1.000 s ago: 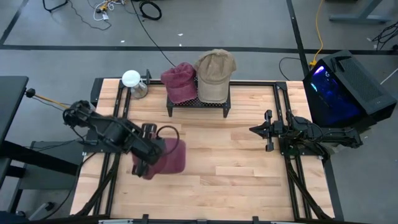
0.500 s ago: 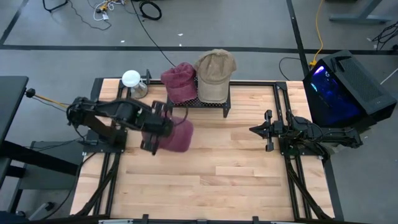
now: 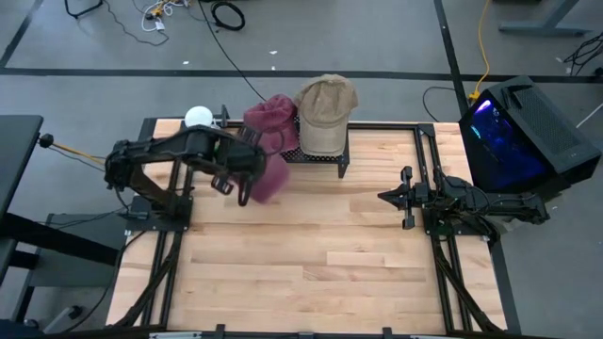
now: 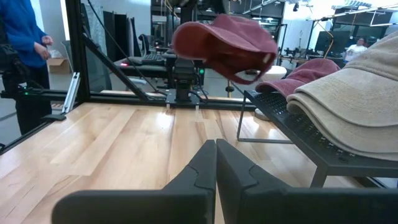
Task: Pick & Place hat
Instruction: Stack the red cap on the red cap on the shelf
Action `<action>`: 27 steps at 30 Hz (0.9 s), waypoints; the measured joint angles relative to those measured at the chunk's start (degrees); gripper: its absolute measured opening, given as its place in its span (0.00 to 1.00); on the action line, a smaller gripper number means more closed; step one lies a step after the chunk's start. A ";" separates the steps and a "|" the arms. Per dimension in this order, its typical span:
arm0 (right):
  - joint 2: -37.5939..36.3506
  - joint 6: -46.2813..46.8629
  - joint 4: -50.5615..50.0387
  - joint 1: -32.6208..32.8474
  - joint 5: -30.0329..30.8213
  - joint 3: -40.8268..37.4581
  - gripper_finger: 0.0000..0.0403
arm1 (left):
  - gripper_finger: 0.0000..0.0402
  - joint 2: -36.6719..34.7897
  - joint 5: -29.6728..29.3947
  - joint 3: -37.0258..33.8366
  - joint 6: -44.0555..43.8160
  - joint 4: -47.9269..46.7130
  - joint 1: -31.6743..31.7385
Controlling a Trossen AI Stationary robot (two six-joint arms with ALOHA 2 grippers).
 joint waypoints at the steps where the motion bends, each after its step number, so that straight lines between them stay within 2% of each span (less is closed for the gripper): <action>1: 0.01 0.00 0.00 0.00 0.00 0.00 0.03 | 0.00 0.00 -0.83 0.00 1.39 -0.01 0.61; 7: 0.01 0.00 0.01 0.00 0.00 0.00 0.03 | 0.00 0.00 -7.57 0.00 9.44 0.54 3.60; 13: 0.00 0.00 -0.01 0.01 0.00 0.00 0.03 | 0.00 0.00 -13.63 0.00 17.46 5.84 6.48; 22: 0.00 0.00 -0.01 0.00 0.00 0.00 0.03 | 0.00 0.41 -15.36 -0.02 31.88 17.00 11.11; 27: 0.00 0.00 0.00 0.00 0.00 0.00 0.03 | 0.00 0.76 -14.95 -0.07 38.15 19.81 13.86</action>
